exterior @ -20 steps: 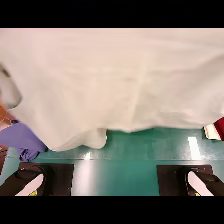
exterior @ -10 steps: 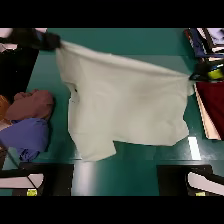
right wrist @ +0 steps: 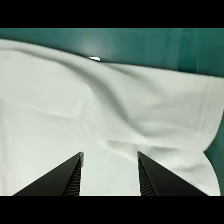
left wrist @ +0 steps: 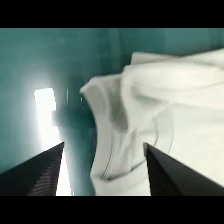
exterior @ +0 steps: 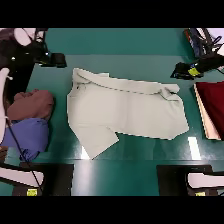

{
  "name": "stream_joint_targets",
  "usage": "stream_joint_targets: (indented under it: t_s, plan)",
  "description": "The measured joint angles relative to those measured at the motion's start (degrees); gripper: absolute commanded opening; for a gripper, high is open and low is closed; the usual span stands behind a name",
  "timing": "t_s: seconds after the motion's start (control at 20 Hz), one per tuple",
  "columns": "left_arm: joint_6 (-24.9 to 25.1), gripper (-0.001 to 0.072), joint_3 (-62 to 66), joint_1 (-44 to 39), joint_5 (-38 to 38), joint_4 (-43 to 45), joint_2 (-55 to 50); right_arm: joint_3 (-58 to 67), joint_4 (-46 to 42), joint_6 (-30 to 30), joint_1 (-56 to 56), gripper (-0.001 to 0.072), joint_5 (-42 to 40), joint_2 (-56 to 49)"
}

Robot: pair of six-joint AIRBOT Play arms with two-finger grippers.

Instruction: Fold the shirts.

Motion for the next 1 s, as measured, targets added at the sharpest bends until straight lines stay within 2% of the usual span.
stream_joint_targets:
  t_s: [0.15, 0.3, 0.55, 0.8, 0.85, 0.9, 0.95, 1.0]
  plan:
    - [0.0, 0.059, -9.0, 2.1, -3.5, -0.8, 6.4, -3.1, 0.0, -0.6, -1.3, 0.0398, 1.9, 5.2]
    - [0.0, 0.059, -24.0, 2.8, -3.6, -2.3, 14.9, -9.4, 0.0, -1.1, -2.3, 0.0397, 2.0, 11.5]
    - [0.2, 0.059, -50.3, 3.1, 2.3, -10.9, 26.4, -19.9, 0.1, -1.4, -2.7, 0.0385, -1.0, 20.6]
    - [1.6, 0.0588, -64.3, 3.3, 10.4, -19.9, 29.6, -25.3, 0.1, -1.4, -2.8, 0.0385, -2.0, 25.7]
    - [2.4, 0.0534, -65.8, 3.3, 11.9, -22.1, 29.8, -25.7, 0.1, -1.4, -2.8, 0.0385, -2.0, 26.4]
    - [3.3, 0.0388, -66.8, 3.3, 13.1, -24.2, 30.0, -26.1, 0.1, -1.4, -2.8, 0.0385, -2.0, 27.0]
    - [4.1, 0.0273, -67.6, 3.3, 14.1, -25.8, 30.1, -26.3, 0.1, -1.4, -2.8, 0.0385, -1.8, 27.4]
    - [4.9, 0.0195, -68.1, 3.3, 14.8, -27.3, 30.1, -26.4, 0.0, -1.4, -2.8, 0.0385, -1.1, 27.7]
